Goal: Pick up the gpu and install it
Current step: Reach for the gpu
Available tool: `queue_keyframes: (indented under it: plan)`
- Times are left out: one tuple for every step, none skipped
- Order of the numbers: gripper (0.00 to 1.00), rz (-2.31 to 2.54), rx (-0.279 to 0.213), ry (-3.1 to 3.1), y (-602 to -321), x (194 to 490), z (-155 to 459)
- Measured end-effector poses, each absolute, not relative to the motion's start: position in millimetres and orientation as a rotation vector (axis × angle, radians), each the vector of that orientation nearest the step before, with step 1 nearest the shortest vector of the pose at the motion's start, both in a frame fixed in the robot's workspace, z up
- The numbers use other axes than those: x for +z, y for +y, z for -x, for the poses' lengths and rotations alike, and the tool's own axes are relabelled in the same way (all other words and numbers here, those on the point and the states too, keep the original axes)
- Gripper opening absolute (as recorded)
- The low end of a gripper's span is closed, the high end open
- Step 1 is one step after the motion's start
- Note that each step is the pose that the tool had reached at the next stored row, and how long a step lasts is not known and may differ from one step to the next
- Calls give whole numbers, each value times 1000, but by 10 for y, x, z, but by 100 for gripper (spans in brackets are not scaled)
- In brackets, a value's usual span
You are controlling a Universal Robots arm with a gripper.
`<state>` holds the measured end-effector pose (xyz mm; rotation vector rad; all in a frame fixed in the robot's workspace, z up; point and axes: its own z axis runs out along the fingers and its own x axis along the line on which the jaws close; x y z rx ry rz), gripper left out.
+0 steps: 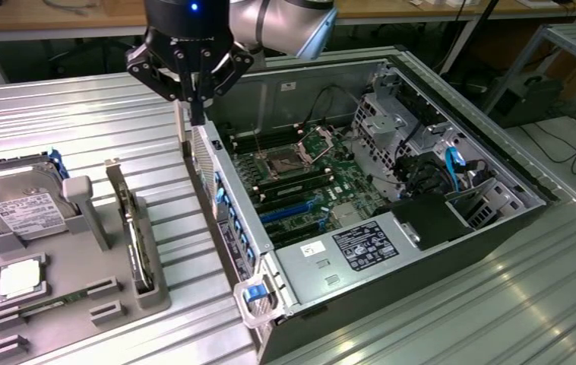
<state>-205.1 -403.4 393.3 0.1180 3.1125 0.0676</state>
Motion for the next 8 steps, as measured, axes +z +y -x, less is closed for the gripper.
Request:
queue_keyframes:
  plan:
    - [11,-118,68,3113,-4034,3933,2055]
    - [11,-118,68,3112,-4034,3933,2059]
    - [11,-118,68,3112,-4035,3933,2063]
    - [11,-118,68,3113,-4035,3933,2068]
    - [11,-118,68,3112,-4036,3933,2072]
    - [11,-118,68,3112,-4036,3933,2076]
    - [11,-118,68,3112,-4037,3933,2081]
    - [11,-118,68,3112,-4037,3933,2085]
